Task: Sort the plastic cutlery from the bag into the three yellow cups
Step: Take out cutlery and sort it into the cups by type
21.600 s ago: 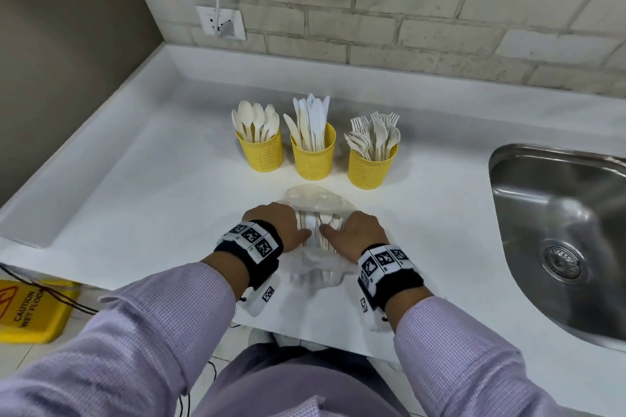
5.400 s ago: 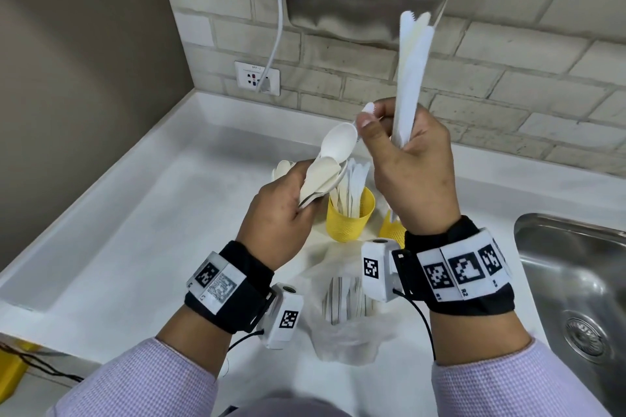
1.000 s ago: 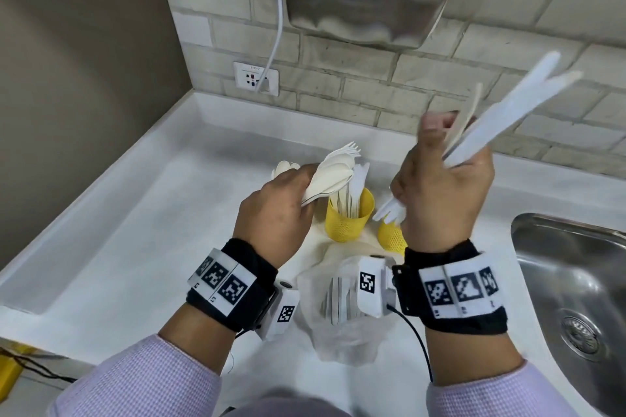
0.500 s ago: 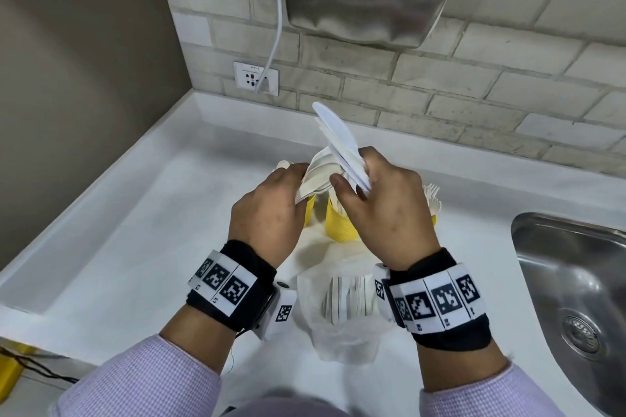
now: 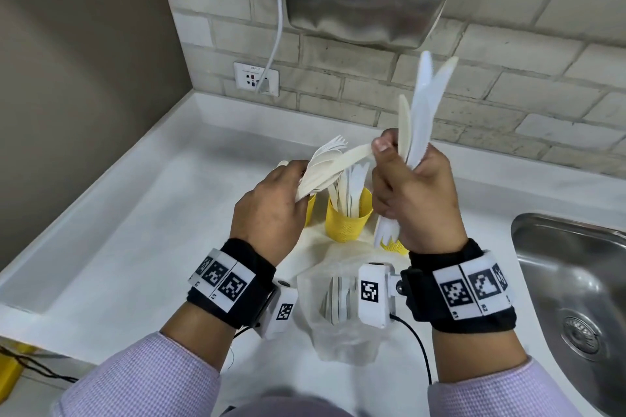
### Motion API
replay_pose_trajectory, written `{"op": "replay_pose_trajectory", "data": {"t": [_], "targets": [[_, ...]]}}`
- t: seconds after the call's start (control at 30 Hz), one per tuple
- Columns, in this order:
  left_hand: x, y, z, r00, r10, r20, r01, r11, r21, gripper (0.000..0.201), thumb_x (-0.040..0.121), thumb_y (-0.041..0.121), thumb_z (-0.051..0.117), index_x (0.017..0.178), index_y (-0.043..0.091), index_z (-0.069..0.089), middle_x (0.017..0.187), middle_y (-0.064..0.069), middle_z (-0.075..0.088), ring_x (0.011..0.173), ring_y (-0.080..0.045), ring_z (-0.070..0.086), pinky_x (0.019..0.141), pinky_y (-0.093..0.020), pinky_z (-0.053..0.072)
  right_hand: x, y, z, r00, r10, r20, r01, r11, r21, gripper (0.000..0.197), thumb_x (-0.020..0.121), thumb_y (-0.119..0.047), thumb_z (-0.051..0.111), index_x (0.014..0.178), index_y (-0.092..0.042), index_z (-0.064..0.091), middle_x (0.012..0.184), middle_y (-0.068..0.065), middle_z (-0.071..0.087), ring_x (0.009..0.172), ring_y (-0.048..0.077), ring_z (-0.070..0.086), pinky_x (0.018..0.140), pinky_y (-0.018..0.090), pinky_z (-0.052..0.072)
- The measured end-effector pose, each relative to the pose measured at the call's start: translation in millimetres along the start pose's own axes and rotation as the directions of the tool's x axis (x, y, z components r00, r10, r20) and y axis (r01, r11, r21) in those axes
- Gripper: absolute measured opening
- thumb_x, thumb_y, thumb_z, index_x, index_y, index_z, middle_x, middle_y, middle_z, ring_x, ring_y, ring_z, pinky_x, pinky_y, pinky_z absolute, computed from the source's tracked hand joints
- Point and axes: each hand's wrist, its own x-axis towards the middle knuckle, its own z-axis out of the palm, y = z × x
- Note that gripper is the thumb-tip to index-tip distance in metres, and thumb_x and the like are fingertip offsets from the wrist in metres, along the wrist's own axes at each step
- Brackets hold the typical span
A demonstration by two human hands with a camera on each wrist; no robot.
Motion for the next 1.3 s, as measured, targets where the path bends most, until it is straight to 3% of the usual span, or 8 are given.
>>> {"op": "replay_pose_trajectory", "data": {"t": [0.1, 0.3, 0.47, 0.67, 0.83, 1.07, 1.2, 1.3], "targets": [[0, 0, -1, 1.000, 0.003, -0.013, -0.003, 1.000, -0.002, 0.036, 0.092, 0.019, 0.057, 0.128, 0.026, 0.056, 0.109, 0.002, 0.066, 0.095, -0.030, 0.060, 0.066, -0.031, 0.034, -2, 1, 5, 0.997, -0.015, -0.069, 0.023, 0.993, 0.116, 0.016, 0.107, -0.011, 0.051, 0.092, -0.012, 0.047, 0.048, -0.008, 0.025, 0.039, 0.011, 0.018, 0.043, 0.018, 0.019], [-1, 3, -1, 0.998, 0.035, -0.047, -0.037, 0.999, -0.034, 0.036, 0.091, 0.019, 0.057, 0.127, 0.026, 0.056, 0.107, 0.002, 0.066, 0.093, -0.029, 0.059, 0.065, -0.030, 0.035, -8, 14, 17, 0.999, -0.041, -0.029, 0.040, 0.997, -0.065, 0.031, 0.101, -0.014, 0.064, 0.074, -0.012, 0.050, 0.046, -0.007, 0.033, 0.037, 0.014, 0.025, 0.044, 0.020, 0.026], [2, -5, 1, 1.000, 0.024, -0.018, -0.027, 0.979, -0.201, 0.030, 0.094, 0.018, 0.057, 0.121, 0.030, 0.058, 0.099, 0.009, 0.067, 0.085, -0.019, 0.058, 0.069, -0.034, 0.047, -4, 5, 17, 0.978, -0.044, -0.203, 0.062, 0.995, 0.082, 0.029, 0.105, -0.017, 0.057, 0.076, -0.016, 0.051, 0.054, -0.001, 0.040, 0.037, 0.012, 0.027, 0.042, 0.018, 0.027], [-4, 8, -6, 0.958, 0.117, 0.260, 0.099, 0.720, -0.687, 0.025, 0.106, 0.014, 0.052, 0.099, 0.037, 0.059, 0.070, 0.025, 0.057, 0.062, 0.003, 0.051, 0.060, -0.008, 0.038, 4, -10, 0, 0.929, 0.064, -0.364, 0.112, 0.890, 0.443, 0.019, 0.110, -0.022, 0.045, 0.093, -0.015, 0.046, 0.089, 0.014, 0.071, 0.044, 0.013, 0.030, 0.040, 0.021, 0.031], [-2, 7, -7, 0.905, 0.208, 0.372, 0.227, 0.503, -0.834, 0.036, 0.101, 0.026, 0.052, 0.136, 0.033, 0.057, 0.078, 0.006, 0.045, 0.064, -0.014, 0.031, 0.053, -0.025, 0.024, 6, -10, -16, 0.881, 0.128, -0.455, 0.137, 0.852, 0.505, 0.014, 0.109, -0.022, 0.045, 0.098, -0.015, 0.048, 0.080, 0.010, 0.073, 0.043, 0.013, 0.040, 0.046, 0.024, 0.043], [-3, 13, -9, 0.888, 0.304, 0.345, 0.241, 0.330, -0.912, 0.043, 0.099, 0.013, 0.051, 0.133, 0.036, 0.062, 0.075, 0.006, 0.041, 0.063, -0.021, 0.021, 0.052, -0.030, 0.021, 7, -2, -21, 0.847, 0.238, -0.476, 0.145, 0.757, 0.637, 0.019, 0.109, -0.027, 0.048, 0.105, -0.009, 0.054, 0.064, 0.006, 0.057, 0.056, 0.024, 0.060, 0.068, 0.040, 0.061], [-4, 16, -11, 0.915, 0.243, 0.323, 0.193, 0.440, -0.877, 0.030, 0.100, 0.013, 0.053, 0.124, -0.002, 0.058, 0.069, 0.006, 0.039, 0.059, -0.015, 0.030, 0.054, -0.026, 0.026, 6, -1, -19, 0.852, 0.225, -0.473, 0.146, 0.765, 0.627, 0.017, 0.109, -0.029, 0.046, 0.099, -0.015, 0.048, 0.061, 0.003, 0.047, 0.048, 0.018, 0.049, 0.059, 0.033, 0.057], [-4, 21, -12, 0.961, 0.242, 0.132, -0.078, 0.697, -0.713, 0.017, 0.103, 0.005, 0.055, 0.105, 0.020, 0.061, 0.078, 0.026, 0.060, 0.073, 0.005, 0.054, 0.072, -0.010, 0.039, 6, -2, -17, 0.853, 0.172, -0.493, 0.143, 0.831, 0.538, 0.019, 0.109, -0.034, 0.045, 0.096, -0.020, 0.048, 0.058, -0.002, 0.041, 0.043, 0.013, 0.036, 0.044, 0.021, 0.038]]}}
